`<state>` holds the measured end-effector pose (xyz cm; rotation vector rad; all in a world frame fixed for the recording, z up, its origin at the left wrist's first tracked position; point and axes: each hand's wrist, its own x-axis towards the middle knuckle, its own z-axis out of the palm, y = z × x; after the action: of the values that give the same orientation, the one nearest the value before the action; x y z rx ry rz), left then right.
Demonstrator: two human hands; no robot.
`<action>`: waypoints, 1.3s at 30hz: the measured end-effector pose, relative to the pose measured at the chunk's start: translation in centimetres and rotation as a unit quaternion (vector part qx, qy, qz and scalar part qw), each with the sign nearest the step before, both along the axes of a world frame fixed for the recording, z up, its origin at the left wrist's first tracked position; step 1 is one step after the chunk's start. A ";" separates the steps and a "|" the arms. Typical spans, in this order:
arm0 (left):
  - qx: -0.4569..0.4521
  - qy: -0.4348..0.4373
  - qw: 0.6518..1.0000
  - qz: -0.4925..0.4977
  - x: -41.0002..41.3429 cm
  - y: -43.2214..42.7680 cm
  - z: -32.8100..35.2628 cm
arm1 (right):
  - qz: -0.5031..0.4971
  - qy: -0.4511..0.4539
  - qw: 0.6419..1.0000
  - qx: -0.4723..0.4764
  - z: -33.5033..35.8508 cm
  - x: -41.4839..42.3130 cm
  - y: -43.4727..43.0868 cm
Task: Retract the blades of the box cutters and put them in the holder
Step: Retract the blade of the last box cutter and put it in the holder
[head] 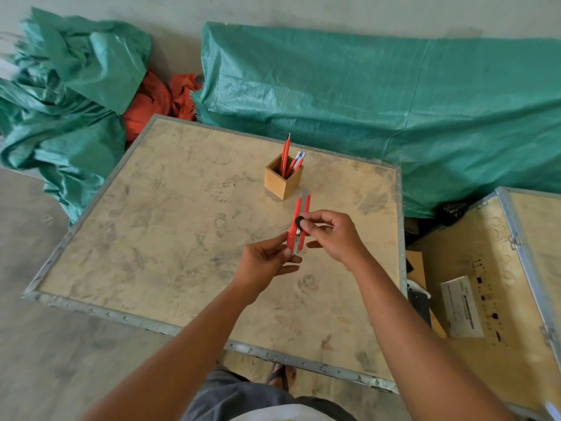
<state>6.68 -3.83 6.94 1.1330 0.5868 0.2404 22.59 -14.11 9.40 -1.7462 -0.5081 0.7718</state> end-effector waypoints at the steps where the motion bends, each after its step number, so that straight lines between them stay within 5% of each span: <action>1: -0.001 -0.004 1.000 0.004 0.0 0.2 0.3 | 0.013 -0.006 1.000 -0.006 0.0 -0.3 -0.2; 11: 0.020 -0.009 1.000 0.008 -0.3 0.4 1.5 | 0.083 -0.086 0.993 -0.017 0.7 -1.3 -1.2; 17: 0.032 -0.005 0.999 0.004 -0.4 0.1 1.6 | 0.044 -0.133 0.989 -0.056 1.0 -1.8 -1.2; 39: 0.049 0.004 0.999 0.005 2.5 3.3 2.4 | 0.035 -0.163 0.985 -0.040 1.7 0.4 2.0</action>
<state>9.18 -0.54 9.38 1.2273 0.5934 0.2746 23.00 -12.08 11.14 -1.9496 -0.7710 0.5627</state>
